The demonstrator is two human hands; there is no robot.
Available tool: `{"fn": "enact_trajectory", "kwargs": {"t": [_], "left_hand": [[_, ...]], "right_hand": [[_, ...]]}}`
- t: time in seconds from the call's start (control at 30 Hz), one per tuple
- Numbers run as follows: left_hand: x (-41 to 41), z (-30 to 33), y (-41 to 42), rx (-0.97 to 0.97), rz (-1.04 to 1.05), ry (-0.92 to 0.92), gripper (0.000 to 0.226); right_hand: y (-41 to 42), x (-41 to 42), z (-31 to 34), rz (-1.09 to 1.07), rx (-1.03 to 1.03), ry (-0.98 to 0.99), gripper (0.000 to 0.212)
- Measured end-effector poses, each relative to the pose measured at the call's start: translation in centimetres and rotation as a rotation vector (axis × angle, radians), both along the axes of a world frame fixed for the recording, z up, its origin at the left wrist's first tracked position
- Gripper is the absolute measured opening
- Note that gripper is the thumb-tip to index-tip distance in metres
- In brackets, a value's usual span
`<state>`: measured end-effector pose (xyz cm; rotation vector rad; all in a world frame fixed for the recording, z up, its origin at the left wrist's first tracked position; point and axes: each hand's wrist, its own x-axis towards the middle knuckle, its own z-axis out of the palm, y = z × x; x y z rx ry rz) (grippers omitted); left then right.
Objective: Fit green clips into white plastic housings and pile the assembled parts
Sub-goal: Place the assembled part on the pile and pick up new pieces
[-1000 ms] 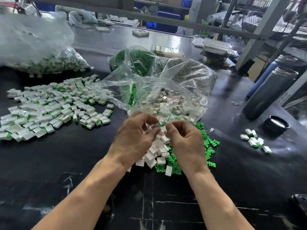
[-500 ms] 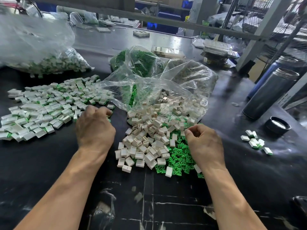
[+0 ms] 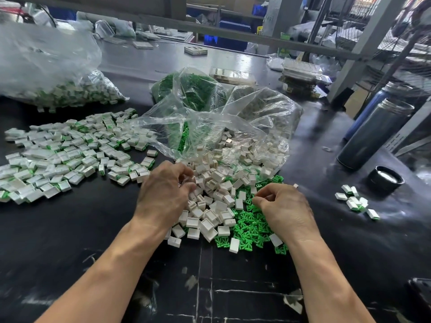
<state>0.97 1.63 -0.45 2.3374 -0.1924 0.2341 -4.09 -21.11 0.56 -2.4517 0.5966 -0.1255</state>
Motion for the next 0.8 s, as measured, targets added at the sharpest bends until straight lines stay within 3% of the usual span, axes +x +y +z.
{"fn": "enact_trajectory", "kwargs": {"t": [0.2,0.8], "left_hand": [[0.1,-0.2,-0.1,0.006,0.017,-0.023,0.019],[-0.5,0.3,-1.0,-0.117,-0.022,-0.124,0.024]], "right_hand": [[0.1,-0.1,0.4,0.025,-0.034,0.087,0.020],[1.7,0.0,0.5,0.098,-0.205,0.117,0.021]]}}
